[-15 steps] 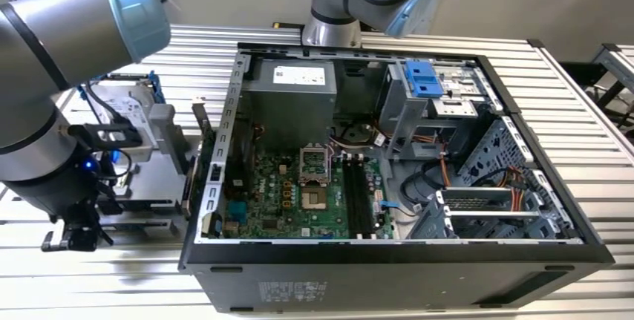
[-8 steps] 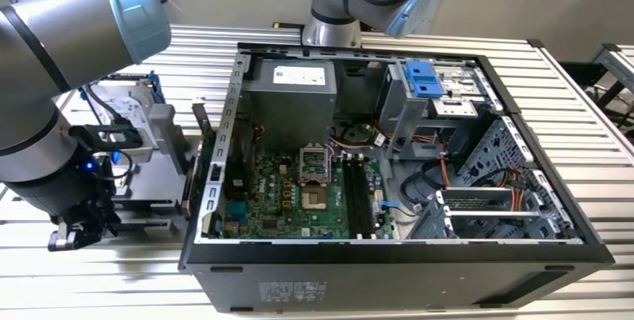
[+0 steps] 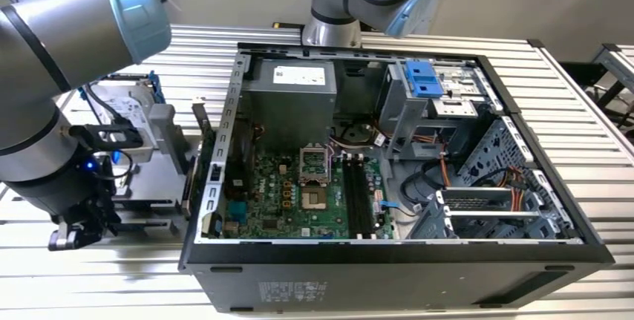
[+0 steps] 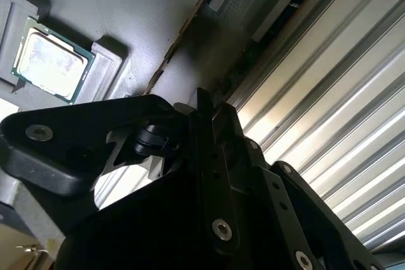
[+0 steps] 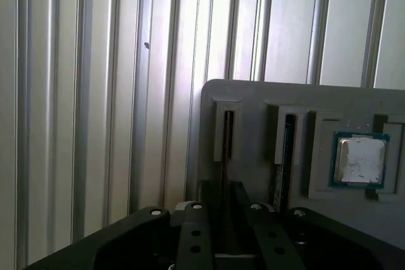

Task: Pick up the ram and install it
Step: 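Pick up the ram and move it above insertion slot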

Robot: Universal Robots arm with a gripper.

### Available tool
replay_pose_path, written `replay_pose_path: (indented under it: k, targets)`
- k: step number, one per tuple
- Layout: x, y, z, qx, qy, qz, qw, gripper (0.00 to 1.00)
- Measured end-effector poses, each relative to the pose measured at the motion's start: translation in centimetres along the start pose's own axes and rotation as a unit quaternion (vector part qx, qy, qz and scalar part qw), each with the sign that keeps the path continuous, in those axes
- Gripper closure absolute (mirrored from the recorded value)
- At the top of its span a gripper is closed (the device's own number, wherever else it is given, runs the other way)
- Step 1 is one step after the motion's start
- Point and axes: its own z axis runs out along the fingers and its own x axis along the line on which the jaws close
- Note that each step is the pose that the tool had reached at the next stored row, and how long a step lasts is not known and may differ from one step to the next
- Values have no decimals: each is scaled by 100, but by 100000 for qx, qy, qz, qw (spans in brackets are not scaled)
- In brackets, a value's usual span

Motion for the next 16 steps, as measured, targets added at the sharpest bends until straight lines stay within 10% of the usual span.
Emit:
replay_pose_path:
  k: [16]
  targets:
    - [-28, 3, -3, -7, 92, 0, 100000, 0]
